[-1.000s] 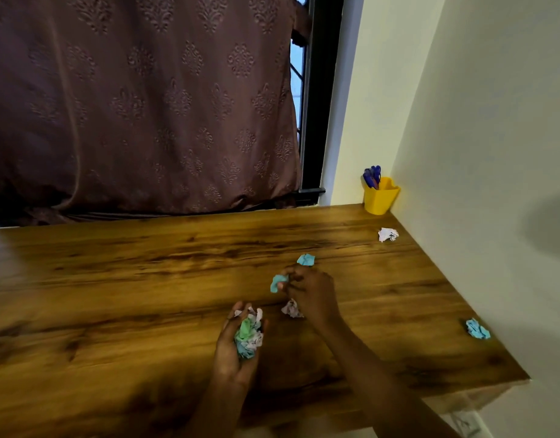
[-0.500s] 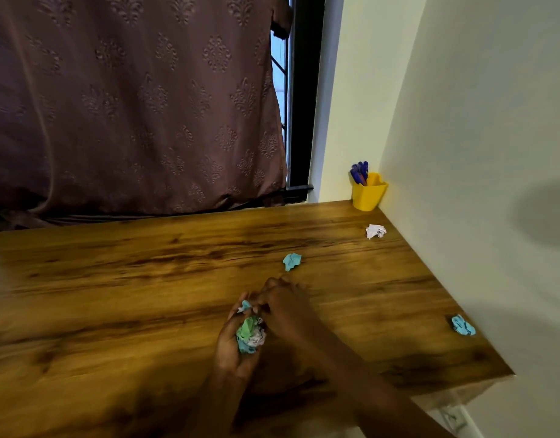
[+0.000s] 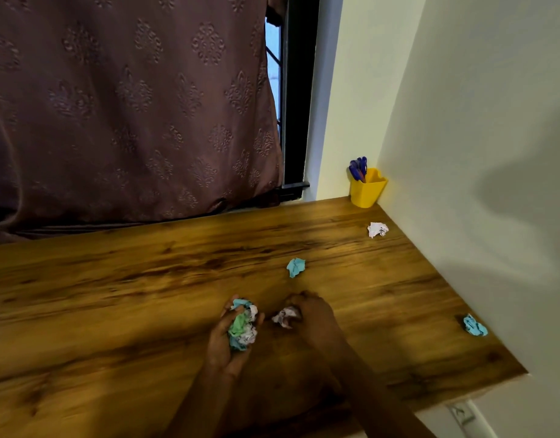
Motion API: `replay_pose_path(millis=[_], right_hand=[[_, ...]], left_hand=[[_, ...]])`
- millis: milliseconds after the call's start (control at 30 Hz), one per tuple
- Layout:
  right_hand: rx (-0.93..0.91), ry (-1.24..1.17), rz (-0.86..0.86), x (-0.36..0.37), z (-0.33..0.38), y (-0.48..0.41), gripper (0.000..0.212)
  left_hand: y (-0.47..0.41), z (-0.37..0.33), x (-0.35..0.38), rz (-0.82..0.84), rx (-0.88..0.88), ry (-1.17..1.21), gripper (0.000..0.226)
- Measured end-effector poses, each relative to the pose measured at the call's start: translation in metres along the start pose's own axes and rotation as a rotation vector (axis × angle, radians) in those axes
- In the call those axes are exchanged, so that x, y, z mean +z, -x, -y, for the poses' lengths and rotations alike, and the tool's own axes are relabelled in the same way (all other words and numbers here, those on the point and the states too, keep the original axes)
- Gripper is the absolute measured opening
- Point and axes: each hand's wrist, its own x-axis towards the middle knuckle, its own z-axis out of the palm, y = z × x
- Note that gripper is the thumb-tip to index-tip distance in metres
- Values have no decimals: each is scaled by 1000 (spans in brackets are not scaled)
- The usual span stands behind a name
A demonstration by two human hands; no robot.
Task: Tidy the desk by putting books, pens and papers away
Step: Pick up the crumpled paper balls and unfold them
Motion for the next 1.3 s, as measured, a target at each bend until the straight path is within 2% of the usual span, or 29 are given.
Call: replay_pose_path(millis=[133,233,300,400,467,533,667,800,833,867,933,967,1100,1133,1200,1300], right_hand=[[134,-477,-357,-11,11,-4,23],[108,-605,-445,-27,35,-5,21],[93,-544,-436,-25,51,-6,23],[126,-449,-433,-9,67,-8,21],[142,-455,-440,-1,68,-10,18],[150,-442,-430,1,68,-13,15],[106,-342,-375,-9,70,-13,12],[51,-338,-169,-23,55,-20,19],[57,-399,-194,-27,47,-24,17],[85,-432,-287,-29,37,-31,14],[188,-415,-462,-31,15,-50,16],[222,-372,-485,-28,4,-62,18],[171,-76,-167,-9,-19,-96,51],[166,9,-113,-5,-18,-98,51],[151,98,-140,5,-19,-102,44],[173,-28,-279,7,-20,-100,36]], left_hand=[[-10,-6,0,76,-30,58,101],[-16,-6,6,147,-44,94,95],[-20,-6,13,139,-53,106,94],[-29,-9,17,144,-75,114,116],[-34,-14,17,172,-104,129,117],[-36,-17,16,209,-154,127,112],[-42,-20,16,256,-192,83,79],[-53,-21,16,161,-213,41,105],[-56,-20,17,155,-212,34,106],[-59,-20,18,151,-204,23,106],[-66,-21,21,142,-181,7,103],[-70,-22,22,148,-175,6,99],[-80,-27,29,202,-168,2,67],[-83,-28,31,211,-165,-2,65],[-88,-29,32,207,-166,2,65],[-86,-27,31,218,-181,58,63]])
